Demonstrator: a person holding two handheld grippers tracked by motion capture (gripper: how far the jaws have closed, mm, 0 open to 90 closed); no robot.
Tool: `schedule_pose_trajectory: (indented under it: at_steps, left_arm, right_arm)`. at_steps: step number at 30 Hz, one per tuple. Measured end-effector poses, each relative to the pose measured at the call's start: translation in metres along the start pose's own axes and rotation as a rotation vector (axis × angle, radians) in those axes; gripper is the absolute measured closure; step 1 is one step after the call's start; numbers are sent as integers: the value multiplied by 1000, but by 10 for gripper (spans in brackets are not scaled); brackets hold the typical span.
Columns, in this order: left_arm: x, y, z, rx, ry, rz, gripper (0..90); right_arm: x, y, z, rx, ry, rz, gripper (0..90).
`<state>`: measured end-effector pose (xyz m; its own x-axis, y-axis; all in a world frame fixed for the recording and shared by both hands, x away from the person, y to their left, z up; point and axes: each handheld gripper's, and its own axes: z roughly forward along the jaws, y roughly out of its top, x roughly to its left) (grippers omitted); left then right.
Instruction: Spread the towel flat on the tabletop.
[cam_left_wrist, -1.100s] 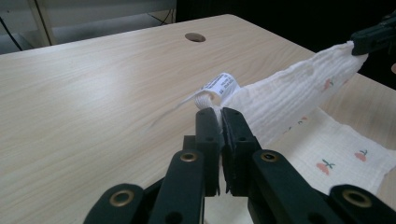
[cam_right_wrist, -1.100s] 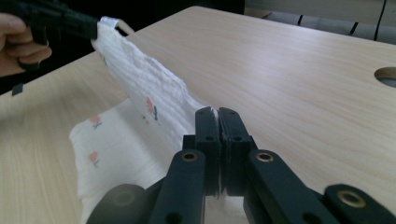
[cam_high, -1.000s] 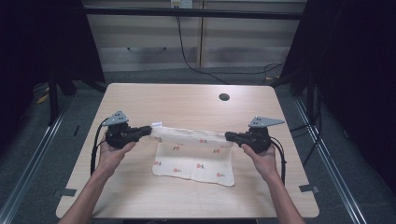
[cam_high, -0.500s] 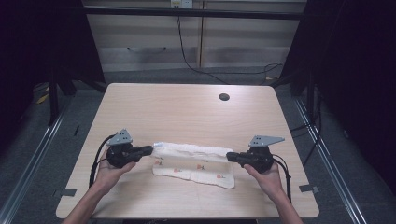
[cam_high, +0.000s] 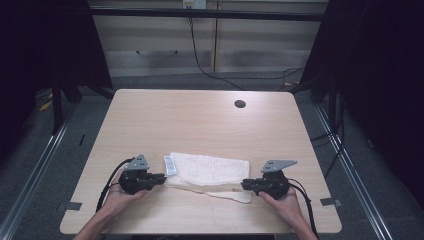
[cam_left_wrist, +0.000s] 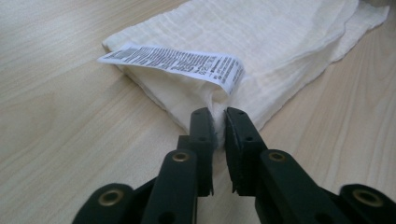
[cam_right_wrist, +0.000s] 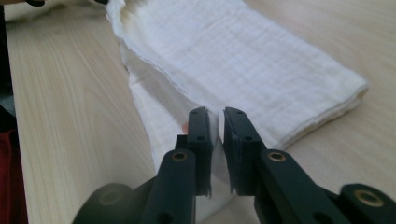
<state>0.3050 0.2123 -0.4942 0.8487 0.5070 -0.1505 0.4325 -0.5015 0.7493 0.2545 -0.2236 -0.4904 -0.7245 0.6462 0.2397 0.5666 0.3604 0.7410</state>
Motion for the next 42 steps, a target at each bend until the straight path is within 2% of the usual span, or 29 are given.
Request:
schedule_pose_trajectory:
  at_steps: [4,7,11,14,16,18,20,22,23,24,28,33,35,42]
  left_arm:
    - [0,-5,-6,8,8,-8,749]
    - [2,-10,-13,-2,17,-33,717]
    - [11,-10,-27,-65,40,-68,710]
    - [17,-2,-28,-87,63,-81,711]
    - [19,6,-25,-99,62,-79,718]
    - [19,13,-17,-85,70,-61,727]
    - [21,20,-7,-78,60,-53,749]
    - [22,27,7,-46,57,-38,783]
    - [24,29,14,-28,41,-46,809]
    - [24,32,21,-11,48,-33,821]
    - [28,31,37,16,45,-42,824]
    - [29,29,37,25,51,-35,821]
    - [29,27,37,20,50,-29,821]
    - [27,21,33,15,52,-15,828]
  right_arm:
    - [1,-3,1,23,-4,-1,749]
    - [4,1,-6,6,-15,-4,693]
    - [5,3,-15,-16,-30,0,654]
    - [2,4,-17,-23,-47,6,649]
    - [-3,8,-16,-28,-62,11,664]
    - [-10,14,-12,-33,-73,5,686]
    - [-19,22,-8,-38,-86,1,704]
    - [-28,30,-2,-30,-119,-6,709]
    - [-34,34,1,-27,-126,-2,712]
    - [-40,38,5,-17,-132,0,714]
    - [-58,48,18,3,-143,24,719]
    - [-66,41,33,8,-135,49,712]
    - [-66,39,37,24,-143,40,685]
    - [-66,37,39,47,-138,34,664]
